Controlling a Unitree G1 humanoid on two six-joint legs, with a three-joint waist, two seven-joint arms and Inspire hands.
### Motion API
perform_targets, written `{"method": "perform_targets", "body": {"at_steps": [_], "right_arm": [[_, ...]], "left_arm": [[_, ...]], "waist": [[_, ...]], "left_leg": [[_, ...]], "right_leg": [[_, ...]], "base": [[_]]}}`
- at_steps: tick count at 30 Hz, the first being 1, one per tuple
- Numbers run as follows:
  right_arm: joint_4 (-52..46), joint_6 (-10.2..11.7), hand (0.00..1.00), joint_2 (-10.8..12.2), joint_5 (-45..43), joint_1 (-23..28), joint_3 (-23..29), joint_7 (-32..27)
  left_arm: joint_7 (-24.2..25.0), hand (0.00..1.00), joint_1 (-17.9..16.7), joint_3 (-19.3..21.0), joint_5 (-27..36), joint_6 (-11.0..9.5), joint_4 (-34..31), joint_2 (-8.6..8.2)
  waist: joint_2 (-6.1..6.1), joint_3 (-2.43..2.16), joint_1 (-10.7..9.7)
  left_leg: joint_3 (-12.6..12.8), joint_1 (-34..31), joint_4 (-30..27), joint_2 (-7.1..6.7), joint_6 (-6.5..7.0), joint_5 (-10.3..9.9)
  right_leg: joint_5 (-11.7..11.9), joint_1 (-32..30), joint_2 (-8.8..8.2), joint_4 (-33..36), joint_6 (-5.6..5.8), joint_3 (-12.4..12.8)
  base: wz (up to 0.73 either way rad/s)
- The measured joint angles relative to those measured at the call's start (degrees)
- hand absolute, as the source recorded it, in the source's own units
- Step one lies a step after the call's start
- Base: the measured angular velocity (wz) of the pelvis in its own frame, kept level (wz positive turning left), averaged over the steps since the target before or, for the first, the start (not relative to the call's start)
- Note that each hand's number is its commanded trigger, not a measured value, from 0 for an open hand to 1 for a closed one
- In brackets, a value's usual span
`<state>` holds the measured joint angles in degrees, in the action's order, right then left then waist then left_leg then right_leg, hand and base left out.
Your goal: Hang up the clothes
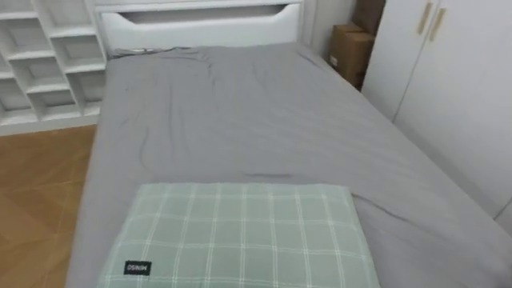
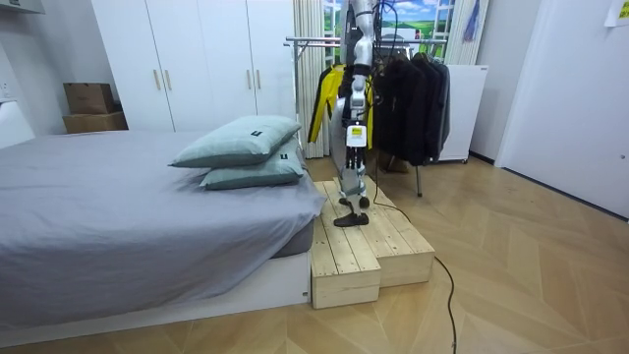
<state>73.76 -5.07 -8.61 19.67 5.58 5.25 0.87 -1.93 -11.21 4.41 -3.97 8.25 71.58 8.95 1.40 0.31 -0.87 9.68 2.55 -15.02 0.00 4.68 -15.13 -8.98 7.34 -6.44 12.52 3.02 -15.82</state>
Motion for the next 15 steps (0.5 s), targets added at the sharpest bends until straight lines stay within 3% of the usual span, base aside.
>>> {"method": "perform_targets", "body": {"at_steps": [4,9,15], "right_arm": [[0.0,0.1,0.0,0.7,-0.5,-1.1,-0.9,0.6],[0.0,0.2,0.0,0.9,-2.2,-1.6,-1.9,0.6],[-0.1,0.8,0.0,0.9,-2.5,-1.4,-1.9,1.3]], "left_arm": [[-1.9,0.0,0.9,0.1,-0.1,-0.1,-0.2,-0.07],[-3.1,0.0,1.8,0.6,-0.1,-0.4,-1.2,-0.4],[-3.8,0.0,1.7,1.0,-0.2,-2.0,-3.1,-1.09]], "waist": [[0.59,0.33,0.3],[0.63,0.4,0.3],[0.6,0.32,-0.4]], "left_leg": [[-1.6,-0.4,-0.8,-0.48,0.05,0.0],[-2.1,-1.1,-0.7,-0.69,-0.4,-0.1],[-2.6,-1.9,-0.8,-0.73,-0.76,-0.1]], "right_leg": [[0.1,1.0,0.42,-2.1,0.27,4.3],[-0.3,1.7,0.57,-3.1,0.96,4.8],[-0.3,1.6,0.89,-3.9,1.01,4.7]], "base": [[0.18],[0.05],[0.04]]}}
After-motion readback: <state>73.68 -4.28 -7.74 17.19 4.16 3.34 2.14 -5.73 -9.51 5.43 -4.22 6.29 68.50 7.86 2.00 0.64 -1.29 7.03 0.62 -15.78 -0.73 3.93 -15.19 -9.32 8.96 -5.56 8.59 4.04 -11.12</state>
